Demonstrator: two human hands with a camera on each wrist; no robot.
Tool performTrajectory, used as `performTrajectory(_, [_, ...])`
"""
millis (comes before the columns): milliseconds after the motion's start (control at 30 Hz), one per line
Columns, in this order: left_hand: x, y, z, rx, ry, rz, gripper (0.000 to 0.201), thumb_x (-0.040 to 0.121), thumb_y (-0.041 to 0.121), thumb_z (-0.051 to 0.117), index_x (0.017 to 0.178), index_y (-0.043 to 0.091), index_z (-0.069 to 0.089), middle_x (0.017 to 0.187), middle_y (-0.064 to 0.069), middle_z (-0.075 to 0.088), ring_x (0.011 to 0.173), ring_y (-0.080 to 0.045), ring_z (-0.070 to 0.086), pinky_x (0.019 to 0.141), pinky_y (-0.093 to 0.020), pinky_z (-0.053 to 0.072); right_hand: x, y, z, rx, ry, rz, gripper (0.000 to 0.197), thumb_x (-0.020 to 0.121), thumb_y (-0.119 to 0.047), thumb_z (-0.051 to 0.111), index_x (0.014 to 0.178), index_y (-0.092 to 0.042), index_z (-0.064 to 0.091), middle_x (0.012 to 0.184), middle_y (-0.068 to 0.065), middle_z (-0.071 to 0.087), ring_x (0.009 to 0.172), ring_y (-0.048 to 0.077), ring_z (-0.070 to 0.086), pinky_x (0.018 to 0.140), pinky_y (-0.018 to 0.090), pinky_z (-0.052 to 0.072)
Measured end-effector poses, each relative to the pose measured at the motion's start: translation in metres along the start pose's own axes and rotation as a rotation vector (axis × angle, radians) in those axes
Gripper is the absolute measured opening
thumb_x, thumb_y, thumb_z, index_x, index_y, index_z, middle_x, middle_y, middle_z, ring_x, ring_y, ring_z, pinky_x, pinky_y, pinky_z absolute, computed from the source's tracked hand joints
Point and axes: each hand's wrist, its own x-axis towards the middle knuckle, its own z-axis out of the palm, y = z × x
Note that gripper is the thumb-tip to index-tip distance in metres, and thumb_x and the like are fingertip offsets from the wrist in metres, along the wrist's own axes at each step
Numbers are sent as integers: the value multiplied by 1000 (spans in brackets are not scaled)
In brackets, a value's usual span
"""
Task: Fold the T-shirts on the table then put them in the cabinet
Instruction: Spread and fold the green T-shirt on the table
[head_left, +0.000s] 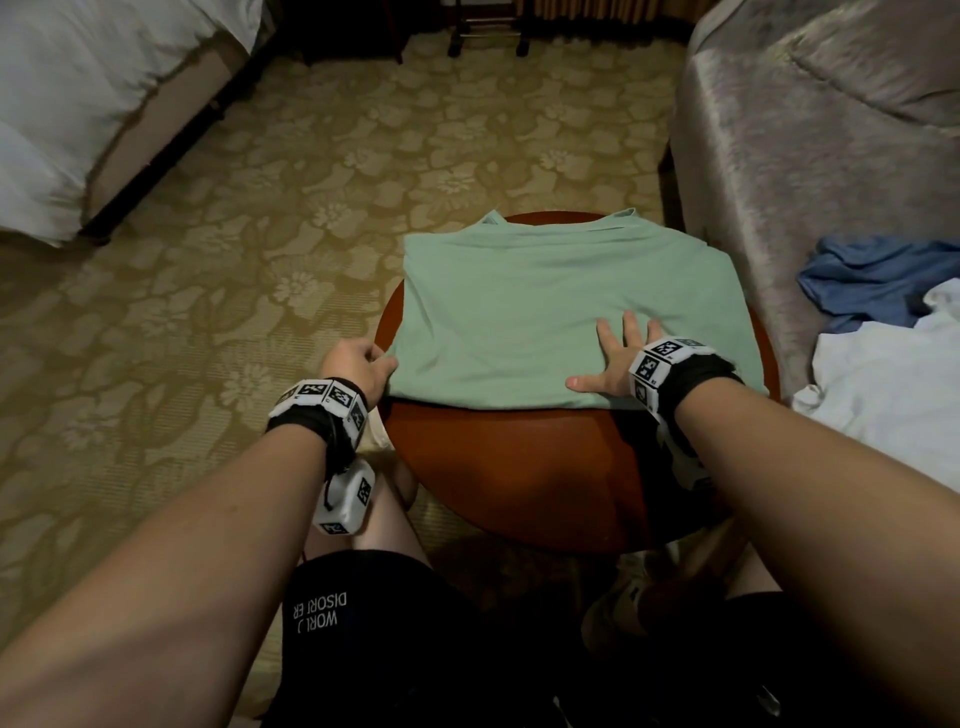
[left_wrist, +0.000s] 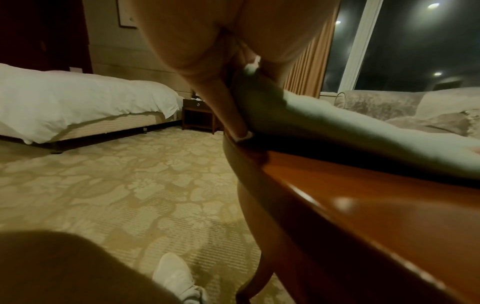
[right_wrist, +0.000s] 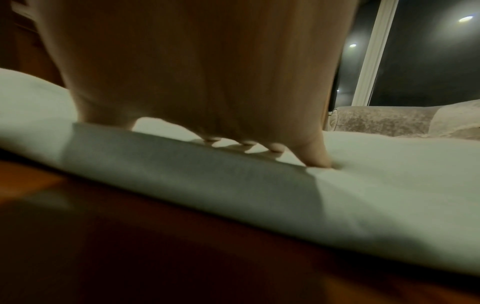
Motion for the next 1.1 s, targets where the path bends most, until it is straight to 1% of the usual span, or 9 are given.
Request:
performTrajectory(167, [5, 1, 2, 137, -109, -42, 20, 82, 14, 66, 72, 20, 50, 74, 0, 56, 66, -18, 52, 54, -26, 39, 2, 3, -2, 8, -9, 4, 113, 69, -88, 40, 150, -31, -12, 158, 7, -19, 145, 39, -10, 115, 55, 2])
performTrajectory(233, [5, 4, 1, 151, -167, -84, 18, 77, 5, 62, 81, 19, 52, 87, -5, 59, 73, -21, 55, 62, -31, 48, 3, 4, -1, 22, 0, -5, 113, 69, -87, 42, 151, -31, -12, 158, 7, -19, 145, 39, -11, 116, 56, 2])
performTrajectory(300, [9, 7, 3, 117, -150, -80, 35, 75, 4, 60, 106, 19, 56, 110, -7, 57, 93, -26, 58, 79, -36, 53, 3, 5, 1, 32, 13, -10, 112, 70, -86, 43, 151, -31, -11, 158, 7, -18, 144, 40, -11, 116, 56, 3])
performTrajectory(400, [7, 25, 9, 70, -110, -22, 61, 82, 17, 60, 139, 23, 42, 141, -11, 42, 125, -32, 46, 102, -45, 44, 3, 4, 3, 39, 16, -14, 111, 71, -84, 44, 151, -30, -10, 158, 8, -18, 144, 40, -11, 117, 55, 2])
performTrajectory(467, [1, 38, 16, 130, -179, -5, 67, 89, 44, 55, 148, 27, 27, 150, -14, 28, 136, -36, 32, 109, -48, 32, 1, 4, 5, 39, 24, -15, 110, 71, -84, 44, 151, -29, -9, 158, 8, -18, 144, 40, -12, 117, 55, 3])
performTrajectory(600, [-6, 47, 31, 374, -260, -5, 82, 83, 69, 49, 150, 35, 17, 149, -12, 20, 138, -37, 19, 111, -54, 26, -4, 4, 11, 38, 31, -17, 110, 72, -84, 43, 151, -29, -10, 158, 8, -17, 144, 41, -12, 117, 55, 3])
performTrajectory(767, [-7, 36, 31, 433, -292, -22, 90, 78, 70, 55, 149, 28, 20, 144, -13, 19, 134, -37, 26, 109, -51, 31, -14, 5, 18, 42, 31, -6, 110, 72, -84, 42, 151, -30, -11, 158, 7, -19, 144, 39, -14, 117, 55, 3])
performTrajectory(967, [-7, 17, 17, 459, -400, -52, 97, 76, 71, 58, 151, 31, 12, 155, -14, 10, 140, -39, 24, 110, -53, 32, -33, -2, 25, 28, 24, 7, 110, 72, -85, 41, 151, -29, -11, 158, 8, -19, 144, 40, -13, 117, 56, 4])
performTrajectory(1100, [-12, 18, 10, 404, -420, -62, 99, 74, 54, 73, 148, 16, 19, 149, -15, 31, 130, -37, 41, 103, -48, 40, -49, -9, 26, -10, -6, 4, 112, 70, -85, 45, 152, -28, -9, 158, 10, -16, 144, 42, -9, 115, 58, 8])
